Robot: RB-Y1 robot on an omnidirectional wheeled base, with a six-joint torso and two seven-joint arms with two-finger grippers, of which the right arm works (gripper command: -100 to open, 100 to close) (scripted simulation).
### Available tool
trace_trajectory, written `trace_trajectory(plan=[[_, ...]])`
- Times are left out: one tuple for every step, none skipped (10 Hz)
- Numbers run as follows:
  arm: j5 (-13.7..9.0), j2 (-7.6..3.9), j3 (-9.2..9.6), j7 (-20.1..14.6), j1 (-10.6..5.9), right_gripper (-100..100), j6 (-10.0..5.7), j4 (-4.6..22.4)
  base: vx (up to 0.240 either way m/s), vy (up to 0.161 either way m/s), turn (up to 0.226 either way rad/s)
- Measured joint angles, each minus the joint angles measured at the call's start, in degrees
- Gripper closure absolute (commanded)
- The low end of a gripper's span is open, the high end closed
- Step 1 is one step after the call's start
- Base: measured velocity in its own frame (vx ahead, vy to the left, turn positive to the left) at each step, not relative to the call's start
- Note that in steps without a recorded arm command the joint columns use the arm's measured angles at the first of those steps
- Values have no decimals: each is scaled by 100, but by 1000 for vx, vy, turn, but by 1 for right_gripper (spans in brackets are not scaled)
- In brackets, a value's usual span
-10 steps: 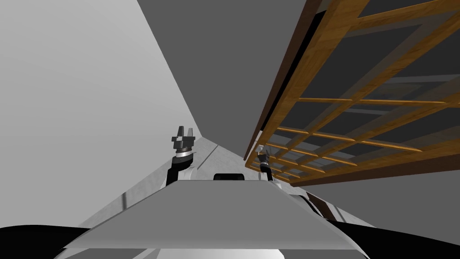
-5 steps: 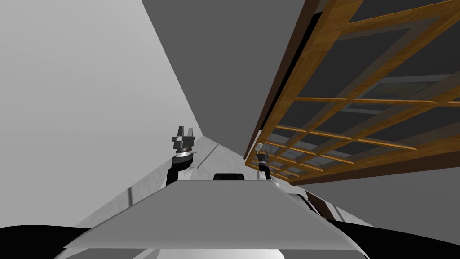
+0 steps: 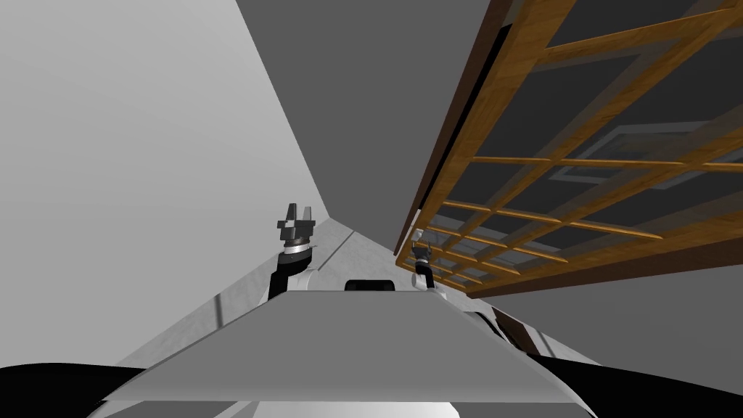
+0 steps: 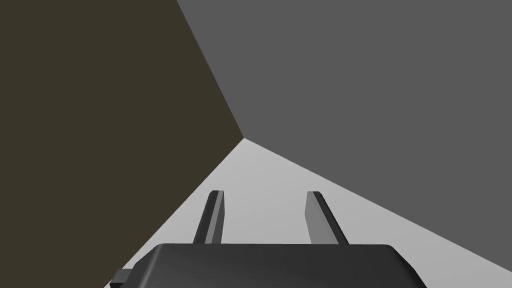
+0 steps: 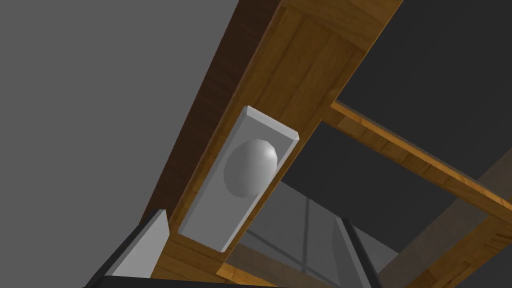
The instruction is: Pull the door open
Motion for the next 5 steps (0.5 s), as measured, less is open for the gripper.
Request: trace_trajectory(plan=[[-34, 13, 12, -130, -13, -100, 7, 2, -57, -5, 24], [-84, 31, 32, -298, -65, -100, -16, 69, -85, -16, 43], [-150, 64, 57, -485, -126, -100, -47, 142, -66, -11, 23], [-185, 85, 64, -599, -101, -100, -19, 66, -55, -4, 29], [-236, 109, 77, -734, -88, -100, 22, 1, -77, -16, 37]])
